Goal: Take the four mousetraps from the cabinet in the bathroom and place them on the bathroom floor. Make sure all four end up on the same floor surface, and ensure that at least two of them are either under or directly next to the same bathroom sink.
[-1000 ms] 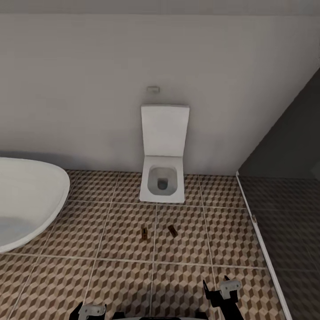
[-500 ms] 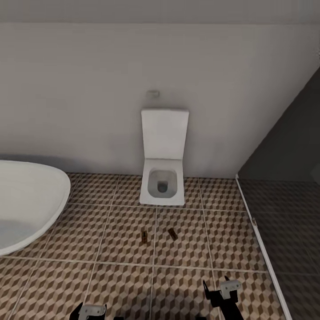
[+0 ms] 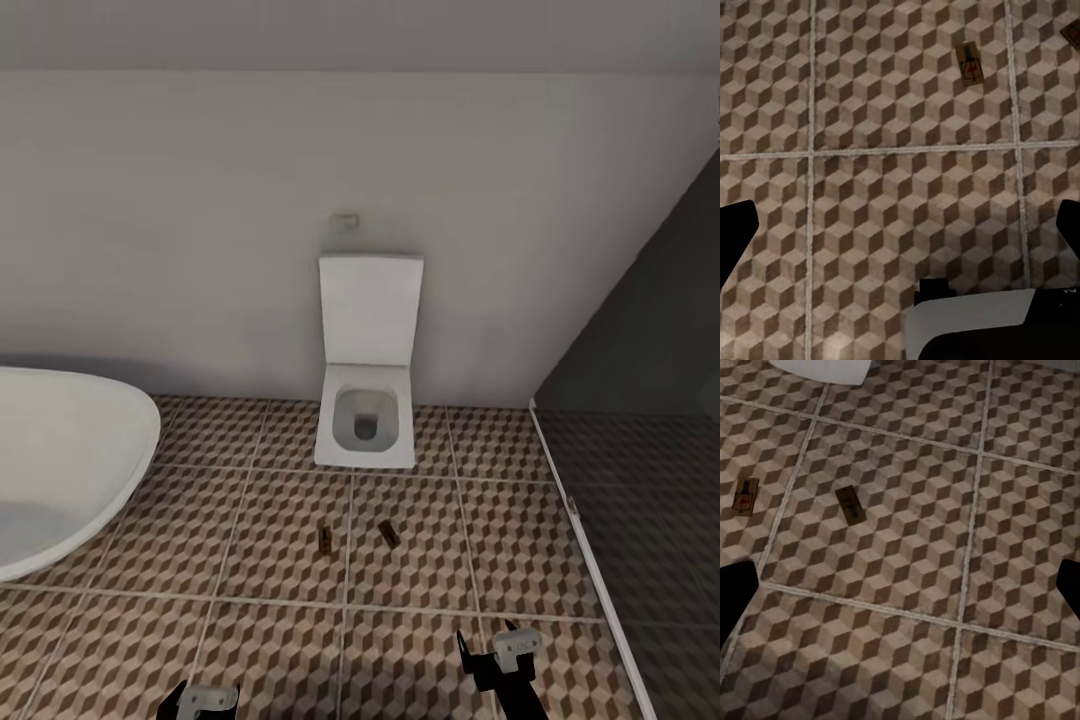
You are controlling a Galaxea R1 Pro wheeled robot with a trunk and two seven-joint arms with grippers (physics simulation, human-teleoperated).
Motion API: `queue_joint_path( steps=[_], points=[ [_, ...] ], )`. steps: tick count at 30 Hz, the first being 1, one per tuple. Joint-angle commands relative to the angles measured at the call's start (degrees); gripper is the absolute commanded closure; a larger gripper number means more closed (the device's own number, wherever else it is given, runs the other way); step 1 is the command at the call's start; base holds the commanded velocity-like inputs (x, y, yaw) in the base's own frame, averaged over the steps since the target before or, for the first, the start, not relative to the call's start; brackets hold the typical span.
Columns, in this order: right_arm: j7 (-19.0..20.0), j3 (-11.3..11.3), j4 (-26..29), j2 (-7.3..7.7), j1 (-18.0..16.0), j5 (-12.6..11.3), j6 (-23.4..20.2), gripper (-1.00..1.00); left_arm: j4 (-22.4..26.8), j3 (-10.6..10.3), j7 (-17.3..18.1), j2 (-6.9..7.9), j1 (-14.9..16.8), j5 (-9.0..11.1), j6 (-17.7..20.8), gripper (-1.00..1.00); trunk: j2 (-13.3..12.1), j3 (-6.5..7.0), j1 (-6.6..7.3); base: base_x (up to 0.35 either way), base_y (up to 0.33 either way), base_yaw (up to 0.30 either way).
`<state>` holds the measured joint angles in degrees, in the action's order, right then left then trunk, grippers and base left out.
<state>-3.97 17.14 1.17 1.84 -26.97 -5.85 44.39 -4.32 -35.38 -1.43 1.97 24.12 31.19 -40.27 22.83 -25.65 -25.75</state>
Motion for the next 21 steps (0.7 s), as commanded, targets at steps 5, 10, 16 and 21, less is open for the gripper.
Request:
queue_joint_path(
  steps=[5,10,16,21],
  points=[
    [-0.07,0.53,-0.02,-0.01,-0.02,-0.57,0.17,-1.0,-0.16,-0.48,-0.15,-0.12,0.05,0.18,-0.25,-1.0,0.09,0.39,-0.03,0.0,0.0,0.0],
    [-0.1,0.53,-0.02,-0.05,-0.02,-0.57,0.14,-1.0,-0.16,-0.48,-0.15,-0.18,0.05,0.18,-0.25,-1.0,0.09,0.84,-0.03,0.0,0.0,0.0],
    [-0.13,0.53,-0.02,-0.23,-0.02,-0.57,0.1,-1.0,-0.16,-0.48,-0.15,-0.21,0.05,0.18,-0.25,-1.0,0.09,1.4,-0.03,0.0,0.0,0.0],
    [-0.14,0.53,-0.02,-0.37,-0.02,-0.57,0.09,-1.0,-0.16,-0.48,-0.15,-0.21,0.05,0.18,-0.2,-1.0,0.09,1.85,-0.03,0.0,0.0,0.0]
  ],
)
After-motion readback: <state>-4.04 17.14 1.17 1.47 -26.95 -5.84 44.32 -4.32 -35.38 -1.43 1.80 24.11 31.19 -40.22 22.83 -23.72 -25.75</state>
